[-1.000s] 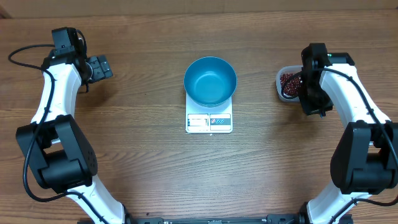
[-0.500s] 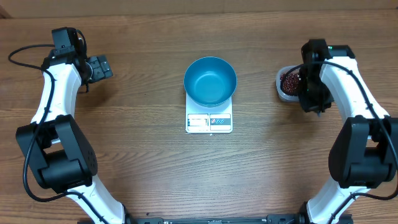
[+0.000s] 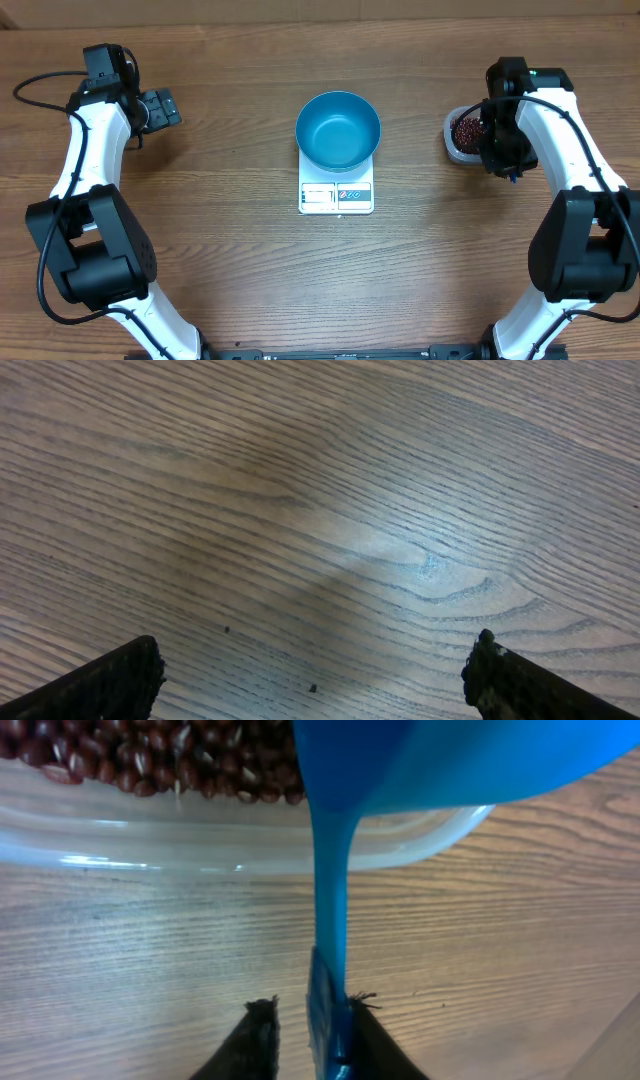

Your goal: Scoop item into bowl and weigh 150g on scale

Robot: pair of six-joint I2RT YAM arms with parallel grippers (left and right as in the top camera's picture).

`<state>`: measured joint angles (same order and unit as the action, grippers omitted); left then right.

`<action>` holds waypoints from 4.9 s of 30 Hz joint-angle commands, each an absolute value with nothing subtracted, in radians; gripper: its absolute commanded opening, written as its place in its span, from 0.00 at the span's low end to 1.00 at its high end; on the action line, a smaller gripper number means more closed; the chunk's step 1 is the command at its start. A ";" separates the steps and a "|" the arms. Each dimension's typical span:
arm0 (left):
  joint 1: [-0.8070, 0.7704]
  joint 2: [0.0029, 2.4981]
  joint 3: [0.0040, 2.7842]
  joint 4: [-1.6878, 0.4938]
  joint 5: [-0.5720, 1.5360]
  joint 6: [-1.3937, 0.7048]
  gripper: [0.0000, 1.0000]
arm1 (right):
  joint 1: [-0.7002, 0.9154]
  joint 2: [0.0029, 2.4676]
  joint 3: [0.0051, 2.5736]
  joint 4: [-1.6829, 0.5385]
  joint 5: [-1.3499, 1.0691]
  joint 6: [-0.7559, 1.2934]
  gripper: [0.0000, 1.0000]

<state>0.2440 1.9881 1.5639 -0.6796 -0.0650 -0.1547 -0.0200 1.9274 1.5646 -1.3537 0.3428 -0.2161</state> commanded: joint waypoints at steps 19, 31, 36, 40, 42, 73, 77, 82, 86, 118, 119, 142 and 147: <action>0.242 1.988 1.573 -0.676 -0.078 -0.150 1.00 | -0.109 1.931 1.597 -1.261 0.125 -0.044 0.45; 0.242 1.988 1.573 -0.676 -0.078 -0.150 1.00 | -0.256 1.781 1.688 -1.292 -0.229 0.015 0.54; 0.242 1.988 1.573 -0.676 -0.078 -0.150 1.00 | -0.257 1.671 1.711 -1.322 -0.116 0.015 0.81; 0.242 1.988 1.573 -0.676 -0.078 -0.150 1.00 | -0.260 1.680 1.563 -1.280 -0.116 0.014 0.91; 0.242 1.988 1.573 -0.676 -0.078 -0.150 1.00 | -0.260 1.680 1.458 -1.192 -0.118 0.015 0.89; 0.242 1.988 1.573 -0.676 -0.078 -0.150 1.00 | -0.259 1.782 1.282 -0.966 -0.158 -0.088 0.17; 0.242 1.988 1.573 -0.676 -0.078 -0.150 1.00 | -0.259 1.781 1.307 -0.985 -0.158 -0.088 0.06; 0.242 1.988 1.573 -0.676 -0.078 -0.150 0.99 | -0.259 1.781 1.390 -1.023 -0.119 -0.101 0.04; 0.242 1.988 1.573 -0.676 -0.078 -0.150 1.00 | -0.258 1.781 1.403 -1.028 -0.108 -0.192 0.04; 0.242 1.988 1.573 -0.676 -0.078 -0.150 1.00 | -0.266 1.787 1.252 -0.979 -0.150 -0.245 0.55; 0.242 1.988 1.573 -0.676 -0.078 -0.150 0.99 | -0.267 1.787 1.238 -0.956 -0.149 -0.245 0.53; 0.242 1.988 1.573 -0.676 -0.078 -0.150 1.00 | -0.276 1.789 1.342 -1.000 -0.137 -0.241 0.56; 0.242 1.988 1.573 -0.676 -0.078 -0.150 1.00 | -0.276 1.792 1.319 -0.992 -0.223 -0.241 0.48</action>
